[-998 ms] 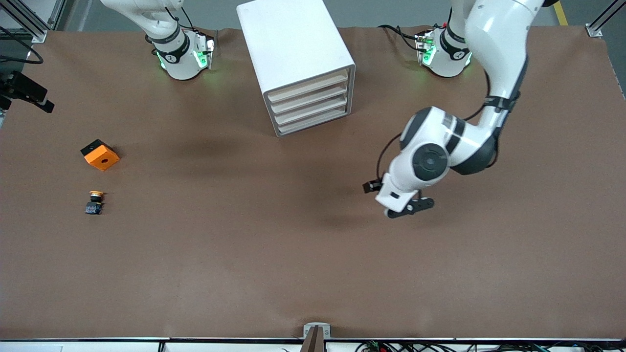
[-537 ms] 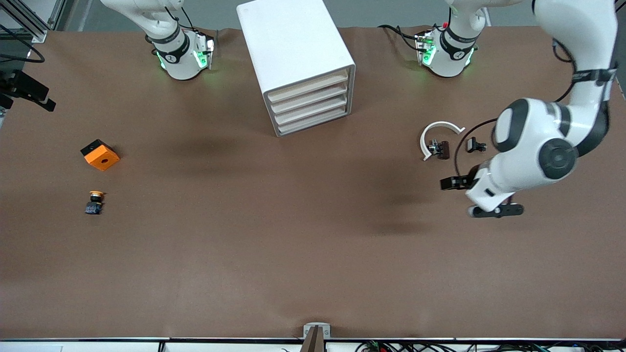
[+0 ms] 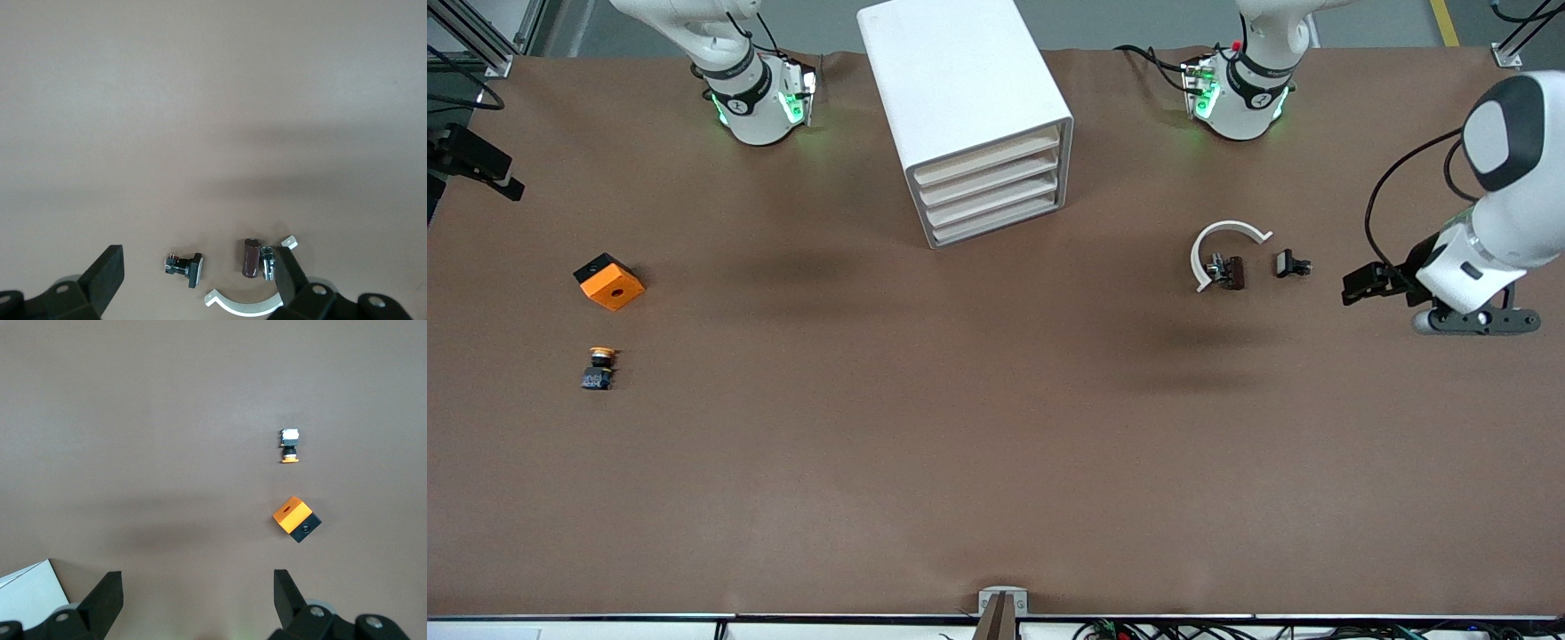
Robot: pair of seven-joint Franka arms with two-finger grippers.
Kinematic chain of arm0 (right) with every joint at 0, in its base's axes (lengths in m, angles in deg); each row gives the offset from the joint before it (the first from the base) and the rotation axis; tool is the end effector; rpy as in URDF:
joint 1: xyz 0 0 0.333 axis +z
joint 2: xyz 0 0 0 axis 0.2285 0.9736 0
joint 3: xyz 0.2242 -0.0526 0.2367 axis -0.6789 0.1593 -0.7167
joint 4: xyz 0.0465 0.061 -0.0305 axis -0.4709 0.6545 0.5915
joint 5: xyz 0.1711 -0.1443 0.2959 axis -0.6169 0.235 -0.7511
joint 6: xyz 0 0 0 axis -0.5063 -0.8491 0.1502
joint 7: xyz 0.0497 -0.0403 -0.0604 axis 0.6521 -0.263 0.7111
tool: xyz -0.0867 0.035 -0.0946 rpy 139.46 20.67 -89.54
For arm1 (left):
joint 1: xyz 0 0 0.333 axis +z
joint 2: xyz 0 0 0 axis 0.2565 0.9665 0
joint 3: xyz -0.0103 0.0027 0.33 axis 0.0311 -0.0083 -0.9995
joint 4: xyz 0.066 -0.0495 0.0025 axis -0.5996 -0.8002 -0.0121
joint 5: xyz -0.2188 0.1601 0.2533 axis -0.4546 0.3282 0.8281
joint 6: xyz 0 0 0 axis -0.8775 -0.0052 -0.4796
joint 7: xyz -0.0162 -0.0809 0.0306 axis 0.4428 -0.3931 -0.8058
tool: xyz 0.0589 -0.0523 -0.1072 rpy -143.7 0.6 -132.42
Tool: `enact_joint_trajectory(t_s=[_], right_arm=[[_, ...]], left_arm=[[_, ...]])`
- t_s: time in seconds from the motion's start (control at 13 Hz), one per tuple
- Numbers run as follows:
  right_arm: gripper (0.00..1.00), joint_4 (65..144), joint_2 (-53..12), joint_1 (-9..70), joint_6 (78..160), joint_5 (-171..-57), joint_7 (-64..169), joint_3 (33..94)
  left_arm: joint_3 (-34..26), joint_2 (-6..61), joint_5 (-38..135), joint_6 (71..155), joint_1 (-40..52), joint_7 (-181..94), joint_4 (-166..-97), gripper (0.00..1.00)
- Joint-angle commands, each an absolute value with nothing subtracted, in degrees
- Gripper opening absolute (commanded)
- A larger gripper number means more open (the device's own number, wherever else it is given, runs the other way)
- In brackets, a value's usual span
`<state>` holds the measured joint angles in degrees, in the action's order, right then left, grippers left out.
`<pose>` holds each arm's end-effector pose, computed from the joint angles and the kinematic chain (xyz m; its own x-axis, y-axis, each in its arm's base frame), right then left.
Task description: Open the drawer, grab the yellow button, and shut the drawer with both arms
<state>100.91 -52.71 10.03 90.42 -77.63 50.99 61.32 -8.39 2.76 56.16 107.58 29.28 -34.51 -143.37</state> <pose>0.4749 -0.0542 0.6442 0.9986 -0.0513 0.0098 -0.0511 -0.9984 -0.0224 0.5414 0.0060 0.4702 0.9998 -0.0186 -0.0043 -0.0185 -0.9995 0.0269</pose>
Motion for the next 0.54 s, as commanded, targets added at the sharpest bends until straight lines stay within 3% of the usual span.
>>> enact_joint_trajectory(t_s=[0.0, 0.46], right_arm=[[1.00, 102.1, -54.1, 10.0, 91.0, -77.8, 51.3, 60.8], [1.00, 102.3, -54.2, 9.8, 90.8, -77.8, 51.7, 61.0]], left_arm=[[-7.8, -2.5, 53.4, 107.6, 29.8, -34.4, -144.4, 1.00], [-8.3, -2.9, 53.1, 98.2, 29.9, -33.6, -132.1, 1.00]])
